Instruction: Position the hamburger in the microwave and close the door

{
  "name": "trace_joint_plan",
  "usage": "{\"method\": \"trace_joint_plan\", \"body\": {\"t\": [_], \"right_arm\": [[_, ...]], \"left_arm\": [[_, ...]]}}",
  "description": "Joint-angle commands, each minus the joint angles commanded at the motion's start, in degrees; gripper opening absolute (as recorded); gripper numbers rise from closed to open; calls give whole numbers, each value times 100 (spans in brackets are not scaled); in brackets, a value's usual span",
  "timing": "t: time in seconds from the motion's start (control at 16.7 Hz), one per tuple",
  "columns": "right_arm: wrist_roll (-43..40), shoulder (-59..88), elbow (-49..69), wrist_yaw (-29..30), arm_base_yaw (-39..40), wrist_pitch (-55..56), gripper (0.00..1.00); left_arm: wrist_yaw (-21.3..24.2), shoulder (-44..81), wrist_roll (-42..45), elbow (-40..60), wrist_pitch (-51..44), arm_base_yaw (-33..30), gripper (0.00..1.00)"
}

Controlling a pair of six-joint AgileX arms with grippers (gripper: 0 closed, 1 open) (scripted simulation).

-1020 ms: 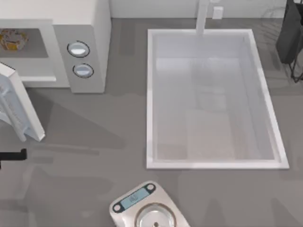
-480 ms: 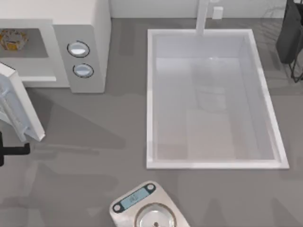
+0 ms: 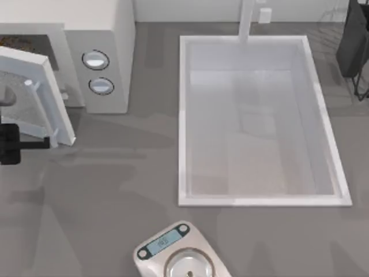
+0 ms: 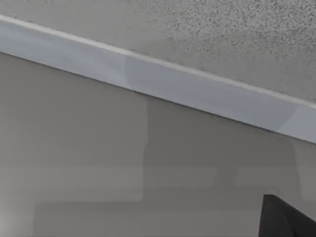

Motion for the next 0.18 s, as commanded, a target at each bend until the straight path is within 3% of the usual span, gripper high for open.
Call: {"method": "trace_joint_plan", "body": {"t": [0.18], "right_arm": [[0,0,0,0,0,0,100]], "left_arm": [[-24,301,-18,258,190,-31,0]]}}
